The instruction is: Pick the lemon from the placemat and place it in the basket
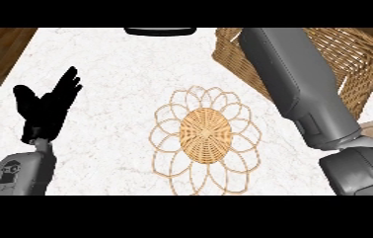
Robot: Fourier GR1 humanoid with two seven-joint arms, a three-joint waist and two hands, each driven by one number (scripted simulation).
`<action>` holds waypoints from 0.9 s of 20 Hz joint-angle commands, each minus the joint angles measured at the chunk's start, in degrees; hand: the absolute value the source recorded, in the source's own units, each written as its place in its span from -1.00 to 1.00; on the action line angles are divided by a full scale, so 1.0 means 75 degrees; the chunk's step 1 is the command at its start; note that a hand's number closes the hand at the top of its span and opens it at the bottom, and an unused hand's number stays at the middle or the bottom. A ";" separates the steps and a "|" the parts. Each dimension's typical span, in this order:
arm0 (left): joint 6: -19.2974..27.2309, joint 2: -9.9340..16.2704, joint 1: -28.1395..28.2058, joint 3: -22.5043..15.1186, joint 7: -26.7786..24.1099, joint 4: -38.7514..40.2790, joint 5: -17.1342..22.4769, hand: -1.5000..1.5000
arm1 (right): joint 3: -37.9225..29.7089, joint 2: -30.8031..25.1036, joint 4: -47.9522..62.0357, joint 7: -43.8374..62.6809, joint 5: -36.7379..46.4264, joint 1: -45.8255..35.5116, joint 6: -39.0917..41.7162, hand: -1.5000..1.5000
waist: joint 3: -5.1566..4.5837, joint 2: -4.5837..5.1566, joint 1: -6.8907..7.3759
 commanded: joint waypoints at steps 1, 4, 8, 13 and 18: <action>-0.0288 0.0200 0.0123 0.0132 0.0539 -0.0465 0.0313 0.00 | -0.0304 -0.0072 -0.0157 -0.0071 -0.0190 0.0462 -0.0471 1.00 | 0.0002 -0.0008 0.0032; -0.0089 0.0044 0.0143 0.0141 -0.0378 0.0199 0.0013 0.00 | -0.0307 -0.0547 -0.0002 0.1217 0.0803 0.0659 -0.1275 1.00 | -0.0013 0.0020 -0.0076; -0.0223 0.0153 0.0108 0.0208 -0.0055 0.0036 0.0149 0.00 | -0.0771 -0.0426 -0.0166 0.0522 0.0326 0.1223 -0.1360 -1.00 | -0.0001 0.0011 -0.0003; 0.0089 -0.0282 0.0289 -0.0116 -0.0287 -0.0144 -0.0172 0.00 | -0.1114 -0.0667 -0.0037 -0.0720 -0.0184 0.1196 -0.1309 -1.00 | 0.0001 0.0020 0.0036; -0.0222 0.0059 0.0042 0.0218 -0.0133 0.0024 0.0123 0.00 | -0.1286 -0.0621 -0.0570 -0.0734 -0.0284 0.1104 -0.1739 -1.00 | -0.0001 -0.0003 -0.0030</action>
